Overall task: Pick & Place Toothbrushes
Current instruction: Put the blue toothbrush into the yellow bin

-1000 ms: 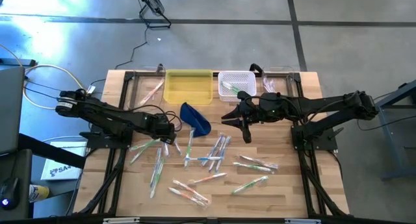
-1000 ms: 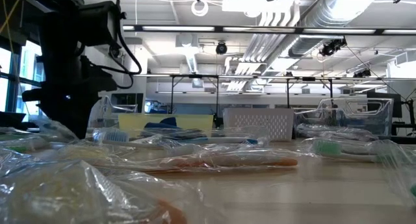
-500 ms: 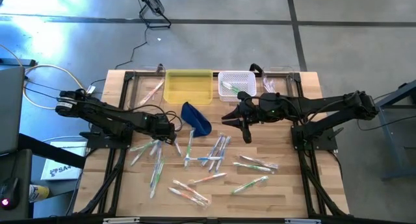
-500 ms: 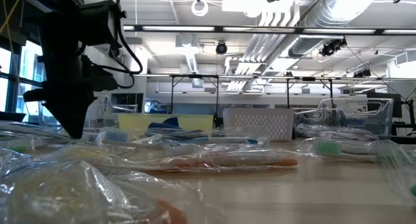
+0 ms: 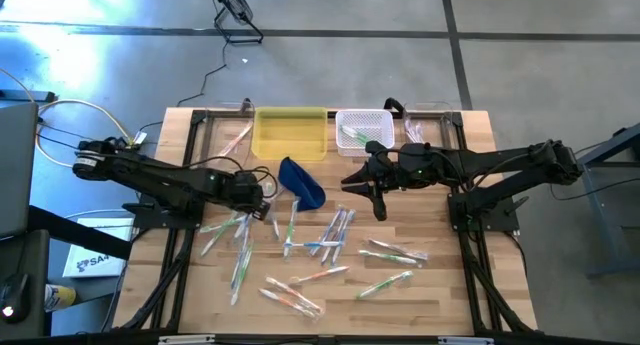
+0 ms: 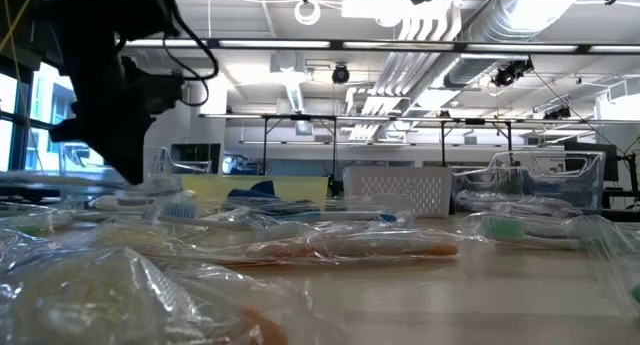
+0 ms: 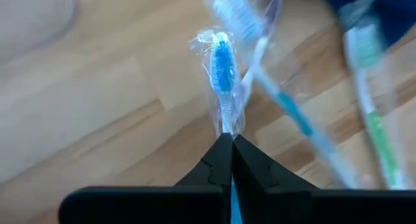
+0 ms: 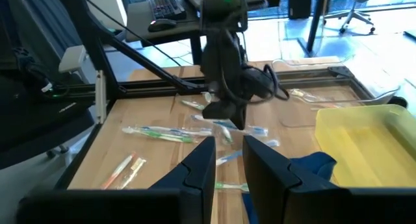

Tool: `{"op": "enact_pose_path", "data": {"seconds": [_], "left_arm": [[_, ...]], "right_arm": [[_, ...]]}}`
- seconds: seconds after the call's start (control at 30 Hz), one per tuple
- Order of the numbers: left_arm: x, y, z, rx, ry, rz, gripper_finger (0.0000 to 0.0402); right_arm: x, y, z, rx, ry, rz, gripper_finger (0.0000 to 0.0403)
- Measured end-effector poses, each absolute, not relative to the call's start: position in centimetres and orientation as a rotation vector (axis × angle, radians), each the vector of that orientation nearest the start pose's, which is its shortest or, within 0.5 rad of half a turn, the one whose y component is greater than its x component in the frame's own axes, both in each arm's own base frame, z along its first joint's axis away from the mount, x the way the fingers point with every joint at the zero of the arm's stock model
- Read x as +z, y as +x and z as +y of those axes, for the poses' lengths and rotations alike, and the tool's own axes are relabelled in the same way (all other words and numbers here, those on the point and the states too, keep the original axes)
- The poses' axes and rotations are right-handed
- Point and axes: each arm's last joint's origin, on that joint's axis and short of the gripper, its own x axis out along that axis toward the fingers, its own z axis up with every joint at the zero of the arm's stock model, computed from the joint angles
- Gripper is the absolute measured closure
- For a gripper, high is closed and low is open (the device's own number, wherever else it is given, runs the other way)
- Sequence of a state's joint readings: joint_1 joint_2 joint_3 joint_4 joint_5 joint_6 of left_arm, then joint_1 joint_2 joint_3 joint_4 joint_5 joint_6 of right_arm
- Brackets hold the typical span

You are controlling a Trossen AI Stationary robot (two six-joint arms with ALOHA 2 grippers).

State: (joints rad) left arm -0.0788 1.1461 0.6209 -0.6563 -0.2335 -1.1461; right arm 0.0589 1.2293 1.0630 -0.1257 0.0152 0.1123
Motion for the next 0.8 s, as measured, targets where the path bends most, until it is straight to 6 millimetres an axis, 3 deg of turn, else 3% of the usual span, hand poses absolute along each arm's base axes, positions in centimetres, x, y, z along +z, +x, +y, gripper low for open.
{"op": "enact_pose_path", "data": {"seconds": [0.37,0.8], "left_arm": [[22.8,17.7,-0.3,0.654,-0.693,0.607,0.0401],[29.8,18.5,-0.1,0.372,-0.253,0.046,0.0401]], "right_arm": [[34.3,27.5,1.5,-0.008,0.096,0.292,0.0332],[34.3,27.5,1.5,-0.016,0.159,0.291,0.0332]]}}
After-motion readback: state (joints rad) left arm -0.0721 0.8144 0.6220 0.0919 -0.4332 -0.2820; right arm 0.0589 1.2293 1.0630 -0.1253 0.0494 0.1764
